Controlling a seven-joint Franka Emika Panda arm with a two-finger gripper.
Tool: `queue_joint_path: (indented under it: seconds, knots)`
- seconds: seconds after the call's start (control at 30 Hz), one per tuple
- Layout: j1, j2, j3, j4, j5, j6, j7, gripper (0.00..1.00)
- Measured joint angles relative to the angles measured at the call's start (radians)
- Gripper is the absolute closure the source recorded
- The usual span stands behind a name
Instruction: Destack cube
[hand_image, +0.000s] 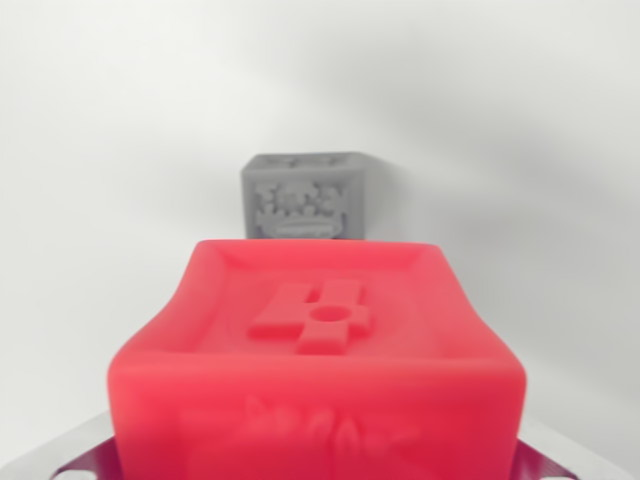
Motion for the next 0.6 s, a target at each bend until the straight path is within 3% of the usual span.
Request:
queue_joint_path:
  seconds: [0.6]
  knots:
    - [-0.017, 0.023, -0.029, 0.022, 0.000, 0.001, 0.082, 1.00]
